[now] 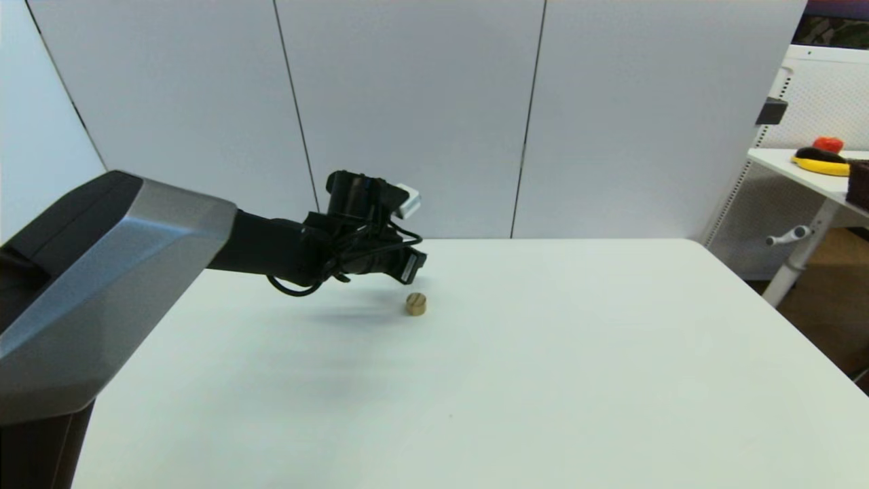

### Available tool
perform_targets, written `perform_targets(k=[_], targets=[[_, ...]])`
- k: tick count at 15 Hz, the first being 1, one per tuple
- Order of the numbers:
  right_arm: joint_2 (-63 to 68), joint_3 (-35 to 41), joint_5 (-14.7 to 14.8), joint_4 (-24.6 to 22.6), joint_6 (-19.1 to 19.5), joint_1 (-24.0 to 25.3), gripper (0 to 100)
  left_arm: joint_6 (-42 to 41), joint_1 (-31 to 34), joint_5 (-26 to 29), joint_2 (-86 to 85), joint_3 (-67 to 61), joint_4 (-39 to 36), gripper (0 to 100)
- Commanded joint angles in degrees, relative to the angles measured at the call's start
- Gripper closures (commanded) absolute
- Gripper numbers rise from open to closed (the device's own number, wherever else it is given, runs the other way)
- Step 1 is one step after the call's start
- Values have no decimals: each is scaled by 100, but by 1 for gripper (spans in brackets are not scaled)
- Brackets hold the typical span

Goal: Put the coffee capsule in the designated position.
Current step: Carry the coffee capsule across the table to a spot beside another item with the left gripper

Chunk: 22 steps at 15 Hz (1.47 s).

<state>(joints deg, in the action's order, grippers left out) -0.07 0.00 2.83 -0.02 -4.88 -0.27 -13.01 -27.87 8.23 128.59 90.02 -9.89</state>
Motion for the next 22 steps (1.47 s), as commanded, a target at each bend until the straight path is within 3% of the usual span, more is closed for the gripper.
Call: perform_targets(k=[1,14,15,22], targets=[[7,9,-2,2,-5,0,0,-18,-61,3,351,192,-75,100],[7,0,7,-6,-5,0,0,-18,-70,3,386,148,-128,100],[7,9,-2,-6,-5,0,0,-18,-61,-5,378,148,-128,0],[7,9,7,-6,-5,0,0,-79,-52,-5,158,148,-84,0]])
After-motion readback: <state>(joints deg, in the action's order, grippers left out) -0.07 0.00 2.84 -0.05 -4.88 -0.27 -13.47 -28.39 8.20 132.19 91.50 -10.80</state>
